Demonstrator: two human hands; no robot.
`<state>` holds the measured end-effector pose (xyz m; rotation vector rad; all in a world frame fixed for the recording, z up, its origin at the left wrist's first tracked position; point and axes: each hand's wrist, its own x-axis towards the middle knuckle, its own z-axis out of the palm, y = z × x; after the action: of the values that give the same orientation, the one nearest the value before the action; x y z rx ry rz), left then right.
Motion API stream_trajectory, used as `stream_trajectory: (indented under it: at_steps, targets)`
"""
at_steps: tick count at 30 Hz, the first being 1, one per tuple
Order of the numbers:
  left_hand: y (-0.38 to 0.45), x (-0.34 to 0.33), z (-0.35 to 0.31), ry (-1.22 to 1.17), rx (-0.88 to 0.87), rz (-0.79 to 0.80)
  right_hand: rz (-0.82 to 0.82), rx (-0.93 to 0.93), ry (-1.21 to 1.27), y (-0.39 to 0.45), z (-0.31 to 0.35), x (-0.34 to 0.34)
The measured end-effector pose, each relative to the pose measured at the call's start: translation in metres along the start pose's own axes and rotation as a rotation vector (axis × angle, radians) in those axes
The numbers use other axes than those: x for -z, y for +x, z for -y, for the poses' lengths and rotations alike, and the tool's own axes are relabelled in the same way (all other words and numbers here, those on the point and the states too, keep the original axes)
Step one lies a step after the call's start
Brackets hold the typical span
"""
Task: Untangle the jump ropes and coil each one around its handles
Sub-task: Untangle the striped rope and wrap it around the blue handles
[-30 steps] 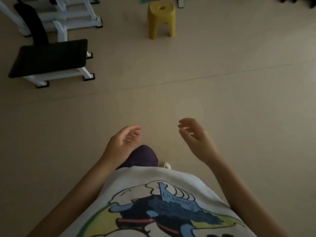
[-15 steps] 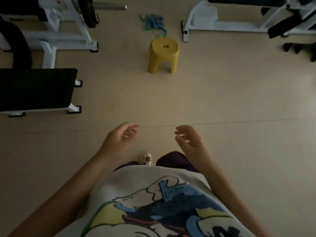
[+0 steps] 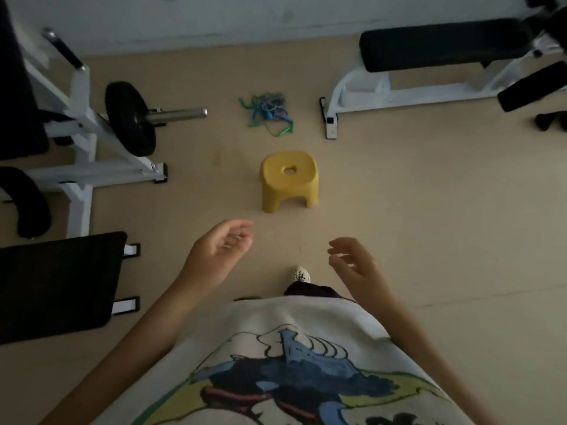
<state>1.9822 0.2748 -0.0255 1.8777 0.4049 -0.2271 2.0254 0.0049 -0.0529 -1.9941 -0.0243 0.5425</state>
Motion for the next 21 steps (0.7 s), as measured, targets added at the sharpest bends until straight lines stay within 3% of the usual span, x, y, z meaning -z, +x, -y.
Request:
stream_trajectory:
  at_steps: [9, 15, 21]
  targets:
    - [0.187, 0.060, -0.013, -0.068, 0.169, -0.125, 0.145, 0.146, -0.130, 0.255, 0.136, 0.008]
    - [0.333, 0.128, -0.023, -0.048, 0.206, -0.087, 0.148, 0.104, -0.165, 0.409, 0.213, -0.011]
    - [0.476, 0.189, -0.084, -0.078, 0.173, -0.003, 0.139, 0.015, -0.111, 0.515, 0.271, -0.015]
